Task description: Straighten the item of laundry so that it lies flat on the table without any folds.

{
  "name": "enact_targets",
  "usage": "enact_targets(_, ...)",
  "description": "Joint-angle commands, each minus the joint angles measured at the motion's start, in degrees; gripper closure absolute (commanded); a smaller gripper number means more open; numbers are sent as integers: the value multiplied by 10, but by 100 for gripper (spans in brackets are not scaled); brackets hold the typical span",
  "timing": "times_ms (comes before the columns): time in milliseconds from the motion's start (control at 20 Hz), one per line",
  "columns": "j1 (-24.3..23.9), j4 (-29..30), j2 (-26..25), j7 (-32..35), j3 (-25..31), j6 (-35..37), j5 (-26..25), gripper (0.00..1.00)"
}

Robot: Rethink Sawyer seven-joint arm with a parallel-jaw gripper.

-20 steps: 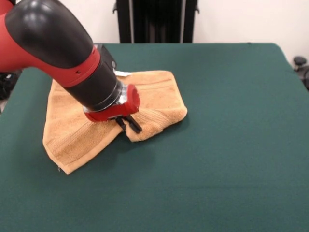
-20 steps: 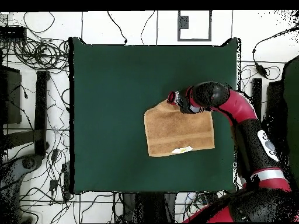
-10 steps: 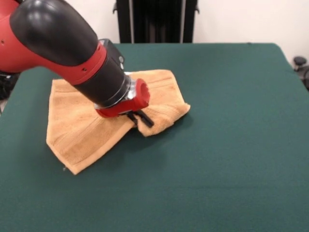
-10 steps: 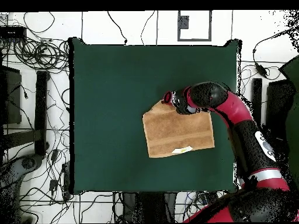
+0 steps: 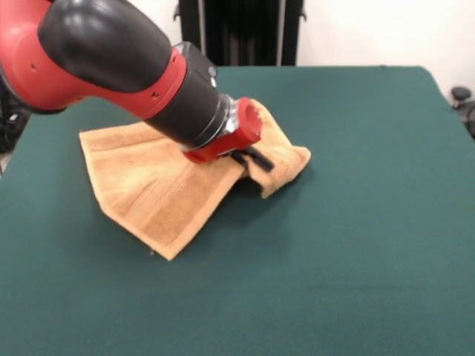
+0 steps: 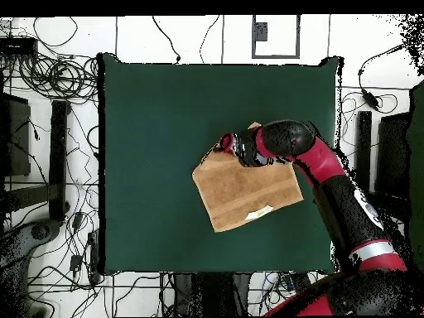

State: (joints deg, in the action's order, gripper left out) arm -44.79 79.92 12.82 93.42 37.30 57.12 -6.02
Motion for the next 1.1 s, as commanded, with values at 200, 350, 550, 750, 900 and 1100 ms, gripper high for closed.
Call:
enact_targets(200,1,97,5,9,62,43,69,100)
enact_targets(350,-5,91,-5,-23,71,29,61,100)
enact_targets(550,-17,70,-53,-84,98,-30,40,100)
enact_targets(750,-29,66,-85,-109,126,-60,31,100)
enact_targets(900,-30,60,-84,-102,129,-57,19,100)
enact_targets(1100,-28,52,-77,-81,126,-64,5,100)
